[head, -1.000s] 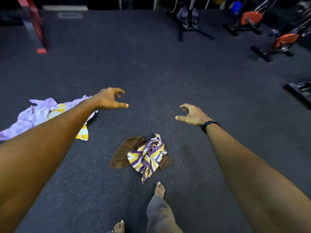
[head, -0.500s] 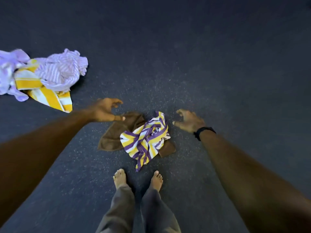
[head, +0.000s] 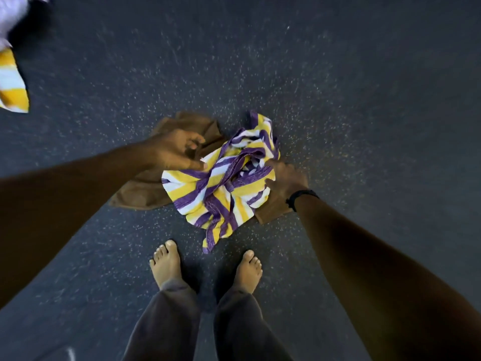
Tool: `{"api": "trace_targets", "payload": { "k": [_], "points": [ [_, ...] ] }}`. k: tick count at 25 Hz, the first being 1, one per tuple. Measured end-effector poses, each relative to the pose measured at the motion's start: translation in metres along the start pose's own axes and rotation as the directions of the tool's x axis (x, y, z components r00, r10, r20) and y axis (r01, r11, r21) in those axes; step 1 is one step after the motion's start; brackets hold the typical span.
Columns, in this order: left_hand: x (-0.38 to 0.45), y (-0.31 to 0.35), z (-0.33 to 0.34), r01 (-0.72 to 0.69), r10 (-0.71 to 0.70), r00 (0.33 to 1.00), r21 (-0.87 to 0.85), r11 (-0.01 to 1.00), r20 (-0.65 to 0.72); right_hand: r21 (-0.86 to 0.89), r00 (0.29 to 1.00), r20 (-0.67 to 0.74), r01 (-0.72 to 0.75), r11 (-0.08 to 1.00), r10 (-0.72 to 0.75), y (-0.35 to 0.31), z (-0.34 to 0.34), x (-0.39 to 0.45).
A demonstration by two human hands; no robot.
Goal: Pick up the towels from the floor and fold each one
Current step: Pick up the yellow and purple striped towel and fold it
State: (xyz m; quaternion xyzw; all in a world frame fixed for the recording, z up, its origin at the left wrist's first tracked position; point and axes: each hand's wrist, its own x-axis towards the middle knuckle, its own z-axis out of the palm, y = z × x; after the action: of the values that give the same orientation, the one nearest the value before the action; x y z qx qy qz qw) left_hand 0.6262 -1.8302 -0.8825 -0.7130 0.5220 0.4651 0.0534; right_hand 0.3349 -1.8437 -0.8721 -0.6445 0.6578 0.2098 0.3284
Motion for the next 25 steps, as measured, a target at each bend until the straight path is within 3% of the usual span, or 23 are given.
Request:
{"api": "trace_targets", "payload": {
  "k": [2,4,5,7,10,14,15,16,18,20,21,23,25],
  "points": [
    [-0.016,-0.099,0.138,0.229,-0.227,0.973,0.042,0.972,-0.049,-0.083,0.997,-0.059,0.051,0.995,-0.056,-0.003,0.016,0.018],
    [-0.019,-0.185,0.250,0.319,-0.296,0.929,0.075,0.945,-0.220,-0.191,0.992,-0.053,0.099,0.977,-0.111,-0.005,0.033,0.034],
    [-0.013,-0.211,0.271,0.312,-0.287,0.918,0.052,0.949,-0.273,-0.227,0.990,-0.047,0.122,0.966,-0.136,-0.006,0.038,0.038],
    [-0.002,-0.204,0.248,0.367,-0.353,0.872,-0.026,0.930,-0.339,-0.241,0.982,-0.074,0.149,0.959,-0.171,-0.008,0.039,0.040],
    [-0.005,-0.200,0.248,0.413,-0.452,0.830,-0.185,0.892,-0.327,-0.198,0.973,-0.122,0.171,0.965,-0.198,-0.010,0.029,0.031],
    [-0.010,-0.217,0.239,0.289,-0.301,0.864,-0.093,0.953,-0.404,-0.283,0.947,-0.189,0.201,0.938,-0.261,-0.015,-0.008,0.004],
    [-0.014,-0.230,0.263,0.236,-0.261,0.884,-0.111,0.965,-0.389,-0.293,0.949,-0.188,0.193,0.936,-0.255,-0.017,-0.020,-0.003],
    [-0.017,-0.215,0.247,0.185,-0.232,0.921,-0.172,0.968,-0.314,-0.264,0.953,-0.187,0.187,0.946,-0.240,-0.020,-0.033,-0.012],
    [-0.030,-0.124,0.131,0.052,-0.092,0.985,-0.259,0.964,-0.145,-0.066,0.954,-0.197,0.218,0.974,-0.227,-0.027,-0.057,-0.034],
    [-0.049,0.013,-0.049,-0.247,0.247,0.969,-0.012,0.969,-0.026,0.143,0.948,-0.213,0.270,0.952,-0.237,-0.038,-0.092,-0.064],
    [-0.059,0.082,-0.135,-0.338,0.339,0.941,0.054,0.940,-0.001,0.196,0.944,-0.227,0.287,0.938,-0.241,-0.044,-0.115,-0.079],
    [-0.115,0.153,-0.214,-0.275,0.263,0.952,0.068,0.959,0.154,0.231,0.934,-0.259,0.307,0.923,-0.246,-0.060,-0.173,-0.114],
    [-0.167,0.169,-0.248,-0.287,0.288,0.958,0.053,0.956,0.004,0.258,0.925,-0.287,0.324,0.910,-0.248,-0.081,-0.240,-0.154]
  ]
}}
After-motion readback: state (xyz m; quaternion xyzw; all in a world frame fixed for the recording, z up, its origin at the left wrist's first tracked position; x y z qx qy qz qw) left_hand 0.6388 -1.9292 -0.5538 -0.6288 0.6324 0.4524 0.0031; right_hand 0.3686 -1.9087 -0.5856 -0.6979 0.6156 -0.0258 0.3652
